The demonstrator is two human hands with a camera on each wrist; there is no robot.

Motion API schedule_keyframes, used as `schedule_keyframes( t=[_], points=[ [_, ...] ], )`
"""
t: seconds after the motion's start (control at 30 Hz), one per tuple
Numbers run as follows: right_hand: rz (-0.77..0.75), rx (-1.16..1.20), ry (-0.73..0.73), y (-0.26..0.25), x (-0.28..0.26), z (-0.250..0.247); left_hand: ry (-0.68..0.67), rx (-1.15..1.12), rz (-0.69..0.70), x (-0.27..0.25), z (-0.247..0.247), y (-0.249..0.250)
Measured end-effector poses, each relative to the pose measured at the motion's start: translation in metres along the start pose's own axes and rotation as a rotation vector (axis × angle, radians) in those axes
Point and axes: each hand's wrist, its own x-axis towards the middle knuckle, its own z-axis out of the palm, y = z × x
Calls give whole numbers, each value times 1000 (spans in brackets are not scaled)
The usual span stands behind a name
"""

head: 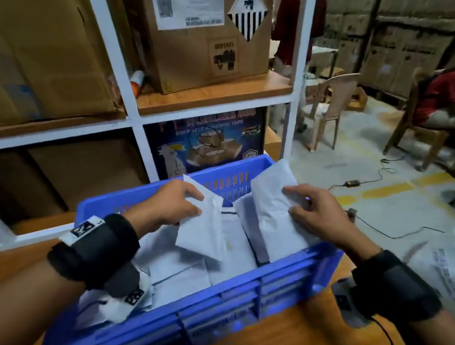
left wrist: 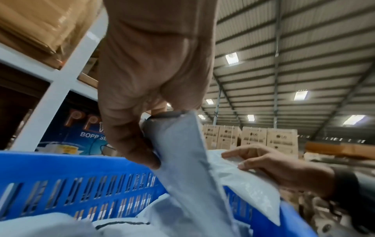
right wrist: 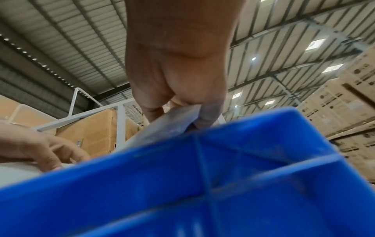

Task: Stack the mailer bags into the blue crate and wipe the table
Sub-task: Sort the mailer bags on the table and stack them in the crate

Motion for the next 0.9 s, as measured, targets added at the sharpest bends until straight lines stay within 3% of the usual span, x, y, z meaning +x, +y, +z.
schedule_keyframes(
  t=[0.2, 0.27, 0.3, 0.37, 0.43, 0.53, 0.7, 0.9],
  points=[
    [-92, -77, -104, 14, -1, 4, -15, -43, -197, 32, 38, 6],
    [-82, -76, -112, 15, 1, 4, -95, 5, -243, 38, 45, 7],
    [-94, -84, -112, 16, 1, 5, -141, 113, -246, 41, 47, 8],
    [-125, -112, -125, 17, 1, 8, -161, 617, -177, 44, 51, 14],
    [-136, -125, -135, 18, 0, 8, -110, 1003, -13, 48, 60, 25],
    [-150, -113, -117, 16, 0, 6, -183, 987, 14, 61, 77, 32],
    [-146, -89, -121, 15, -1, 5, -452, 1029, -166, 68, 106, 15],
    [-148, -102, -120, 17, 1, 7, -446, 928, -135, 79, 98, 8]
  ],
)
